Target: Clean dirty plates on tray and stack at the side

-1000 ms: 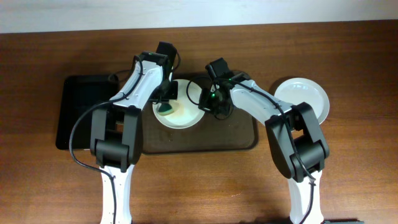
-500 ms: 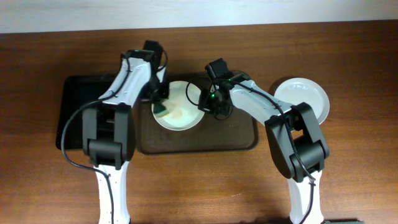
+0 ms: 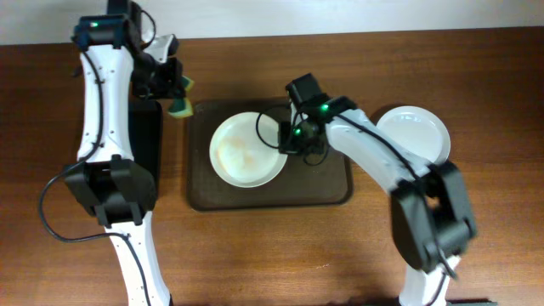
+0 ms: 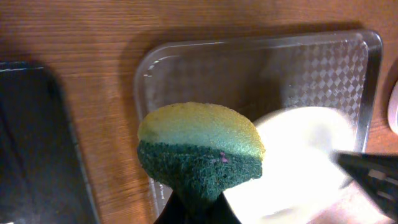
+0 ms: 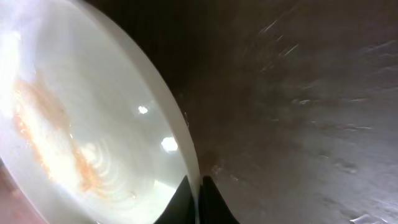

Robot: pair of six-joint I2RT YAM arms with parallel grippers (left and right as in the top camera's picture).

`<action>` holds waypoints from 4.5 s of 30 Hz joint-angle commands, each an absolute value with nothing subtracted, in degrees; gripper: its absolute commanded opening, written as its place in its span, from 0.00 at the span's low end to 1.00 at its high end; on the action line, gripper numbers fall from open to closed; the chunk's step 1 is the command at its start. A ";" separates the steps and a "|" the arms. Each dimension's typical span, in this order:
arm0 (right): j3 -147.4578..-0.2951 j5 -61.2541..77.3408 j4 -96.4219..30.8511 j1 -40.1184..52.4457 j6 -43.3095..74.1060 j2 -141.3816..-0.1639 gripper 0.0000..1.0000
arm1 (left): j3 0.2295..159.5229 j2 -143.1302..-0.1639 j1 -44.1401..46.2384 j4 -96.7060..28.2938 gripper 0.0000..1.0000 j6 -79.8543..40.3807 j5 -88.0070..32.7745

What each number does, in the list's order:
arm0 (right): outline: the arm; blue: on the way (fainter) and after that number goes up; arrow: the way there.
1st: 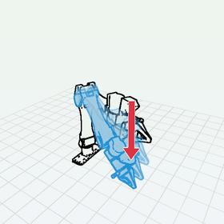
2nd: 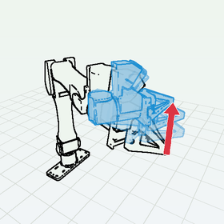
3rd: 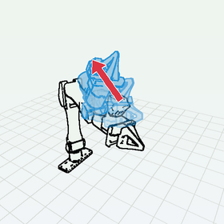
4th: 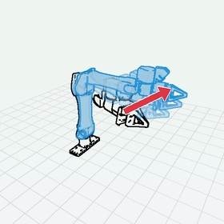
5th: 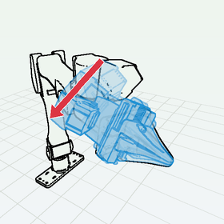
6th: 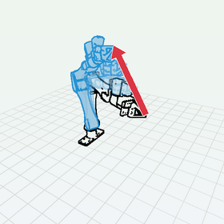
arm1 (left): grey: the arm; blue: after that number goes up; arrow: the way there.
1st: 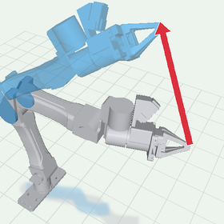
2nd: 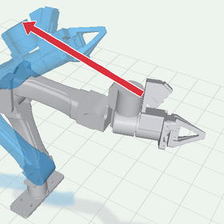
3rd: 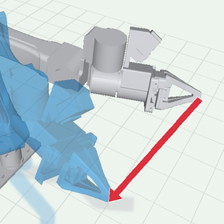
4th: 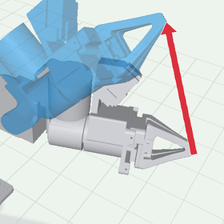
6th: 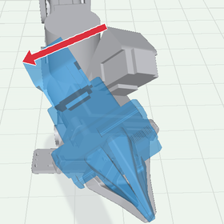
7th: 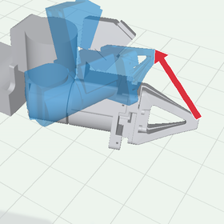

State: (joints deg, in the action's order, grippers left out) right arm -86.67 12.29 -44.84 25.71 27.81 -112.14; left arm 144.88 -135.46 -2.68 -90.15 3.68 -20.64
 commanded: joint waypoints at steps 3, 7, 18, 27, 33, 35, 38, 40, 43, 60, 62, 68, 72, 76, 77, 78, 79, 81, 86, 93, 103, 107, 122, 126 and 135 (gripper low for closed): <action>-87.13 -19.97 -52.12 30.50 25.71 -103.00 0.04 | 145.60 -135.09 -5.43 -90.32 0.00 4.82 -19.59; -87.13 -46.02 -53.58 37.19 26.17 -103.00 0.04 | 145.60 -135.09 -5.43 -90.35 0.00 4.82 -19.07; -87.11 -79.66 -52.73 50.17 27.22 -103.00 0.04 | 145.56 -135.09 -5.43 -90.32 0.01 4.84 -19.07; -87.11 -23.83 -64.34 12.75 36.29 -84.18 0.04 | 145.56 -135.09 -5.41 -90.02 0.01 4.84 -19.05; -79.22 -8.56 -56.86 -17.21 28.91 -89.95 0.04 | 145.56 -135.09 -5.41 -90.08 0.01 4.84 -19.07; -77.52 -8.51 -54.28 -18.44 28.93 -93.41 0.04 | 145.56 -135.09 -5.41 -90.08 0.01 4.84 -19.07; -76.66 -7.88 -51.53 -18.39 28.93 -100.49 0.05 | 145.56 -135.09 -5.41 -90.08 0.00 4.84 -19.05; -76.66 -7.53 -51.13 -18.39 28.86 -102.02 0.18 | 145.56 -135.09 -5.41 -90.06 0.01 4.84 -19.05; -78.15 -0.58 -50.81 -18.35 22.68 -101.82 0.27 | 145.56 -135.09 -5.39 -89.95 0.01 4.84 -19.05; -81.34 5.61 -57.04 -9.69 18.37 -83.53 0.54 | 134.72 -134.10 -8.86 -89.80 0.99 -4.47 3.77; -81.34 5.61 -58.89 -9.69 18.17 -78.37 0.57 | 135.11 -133.47 -7.53 -89.67 0.99 -4.49 1.21; -81.34 5.63 -64.55 -9.69 16.73 -61.52 0.66 | 135.11 -133.49 -6.92 -89.58 0.99 -4.49 1.23; -81.34 12.10 -73.60 -9.69 16.75 -51.62 0.98 | 135.11 -133.49 -6.92 -89.58 0.99 -4.49 1.23; -81.32 6.68 -82.15 -9.76 16.47 -49.74 0.98 | 135.11 -133.49 -6.92 -89.58 0.99 -4.49 1.23; -81.32 5.30 -81.76 -9.76 14.52 -49.12 0.98 | 135.11 -133.49 -6.92 -89.58 0.99 -4.49 1.23; -81.28 5.32 -80.12 -9.76 12.03 -48.34 0.98 | 135.11 -133.49 -6.92 -89.58 0.99 -4.49 1.23; -80.82 5.32 -77.03 -9.63 9.93 -46.81 0.98 | 135.11 -133.49 -6.92 -89.58 0.99 -4.49 1.23; -75.24 5.34 -66.70 -9.63 6.70 -40.80 0.98 | 135.11 -133.49 -6.92 -89.58 0.99 -4.49 1.23; -32.99 7.55 -26.85 -5.52 4.93 -14.90 0.98 | 135.11 -133.49 -6.92 -89.58 0.99 -4.49 1.23; -8.27 8.80 -3.49 -3.22 5.34 -1.15 0.98 | 135.11 -133.49 -6.92 -89.58 0.99 -4.49 1.23; -0.32 8.21 -3.86 -1.89 5.32 -0.19 0.98 | 135.11 -133.49 -6.92 -89.58 0.99 -4.49 1.23; -0.32 8.19 -3.81 -1.89 5.34 -0.19 0.98 | 135.11 -133.49 -6.92 -89.58 0.99 -4.49 1.23; -0.32 8.19 -3.81 -1.89 5.34 -0.21 0.98 | 134.08 -121.40 -5.63 -77.19 0.99 -4.27 -3.16; -0.32 8.19 -3.81 -1.89 5.32 -0.21 0.98 | 114.39 -99.70 -0.75 -53.65 0.99 1.85 -0.62; -0.32 8.19 -3.81 -1.89 5.32 -0.21 0.98 | 31.31 -37.91 -0.91 -4.08 0.99 6.20 0.97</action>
State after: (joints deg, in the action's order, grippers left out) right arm -0.62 8.05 -3.38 -2.35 5.56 -0.71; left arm 52.12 -53.15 -0.73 -15.31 5.02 0.05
